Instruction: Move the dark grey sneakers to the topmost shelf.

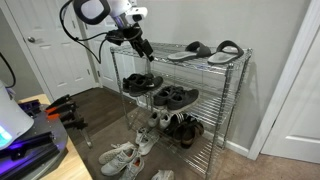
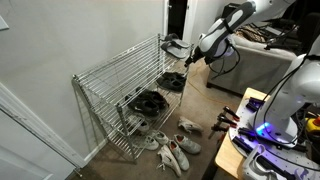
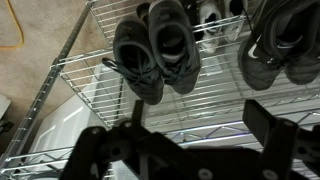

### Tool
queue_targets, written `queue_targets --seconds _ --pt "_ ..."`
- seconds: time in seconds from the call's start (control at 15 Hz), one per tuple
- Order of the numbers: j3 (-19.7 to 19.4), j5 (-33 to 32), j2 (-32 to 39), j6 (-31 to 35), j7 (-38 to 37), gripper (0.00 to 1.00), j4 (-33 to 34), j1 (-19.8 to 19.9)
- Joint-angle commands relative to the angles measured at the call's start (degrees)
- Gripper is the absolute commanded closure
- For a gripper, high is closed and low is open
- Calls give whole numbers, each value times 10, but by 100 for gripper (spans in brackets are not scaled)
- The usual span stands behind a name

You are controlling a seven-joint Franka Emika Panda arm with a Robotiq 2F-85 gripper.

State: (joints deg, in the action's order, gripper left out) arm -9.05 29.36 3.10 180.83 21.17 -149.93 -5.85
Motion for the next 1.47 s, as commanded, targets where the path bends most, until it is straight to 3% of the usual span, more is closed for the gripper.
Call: queue_targets --seconds 0.0,0.2,0.67,1.07,1.13,1.4 --pt "27 44 51 79 30 0 20 19" --pt "56 16 102 99 9 0 44 59" --pt "168 -69 267 153 17 0 145 222" --pt "174 -138 365 156 24 0 219 267" --pt "142 -224 372 153 -51 0 222 251" --pt "121 -335 388 140 -60 0 235 242"
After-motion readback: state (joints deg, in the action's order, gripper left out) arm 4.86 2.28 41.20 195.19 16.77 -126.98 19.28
